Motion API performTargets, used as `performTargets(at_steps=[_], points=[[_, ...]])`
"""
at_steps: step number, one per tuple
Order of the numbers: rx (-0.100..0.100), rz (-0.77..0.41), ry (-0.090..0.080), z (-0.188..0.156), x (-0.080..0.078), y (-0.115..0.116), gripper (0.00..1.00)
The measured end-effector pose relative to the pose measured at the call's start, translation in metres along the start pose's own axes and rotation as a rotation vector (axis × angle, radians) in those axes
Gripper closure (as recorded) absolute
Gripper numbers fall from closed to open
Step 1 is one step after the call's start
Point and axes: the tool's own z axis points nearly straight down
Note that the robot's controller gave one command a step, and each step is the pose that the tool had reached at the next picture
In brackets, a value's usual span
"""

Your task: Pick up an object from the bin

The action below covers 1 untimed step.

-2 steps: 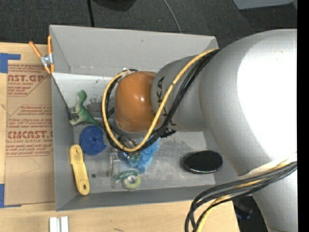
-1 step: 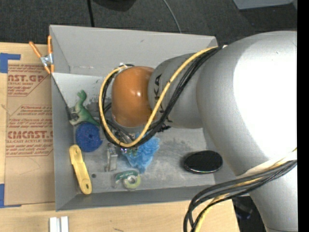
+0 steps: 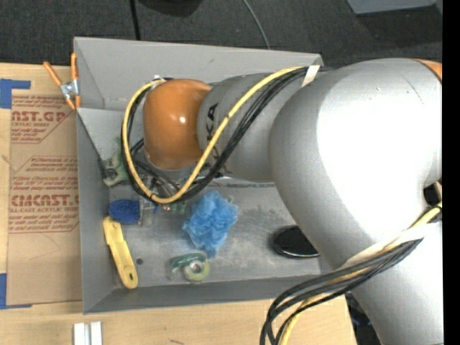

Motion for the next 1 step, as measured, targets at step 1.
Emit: performTargets(at_steps=[1], points=[[0.000, 0.000, 0.000, 0.0000, 0.0000, -0.0001, 1.00]])
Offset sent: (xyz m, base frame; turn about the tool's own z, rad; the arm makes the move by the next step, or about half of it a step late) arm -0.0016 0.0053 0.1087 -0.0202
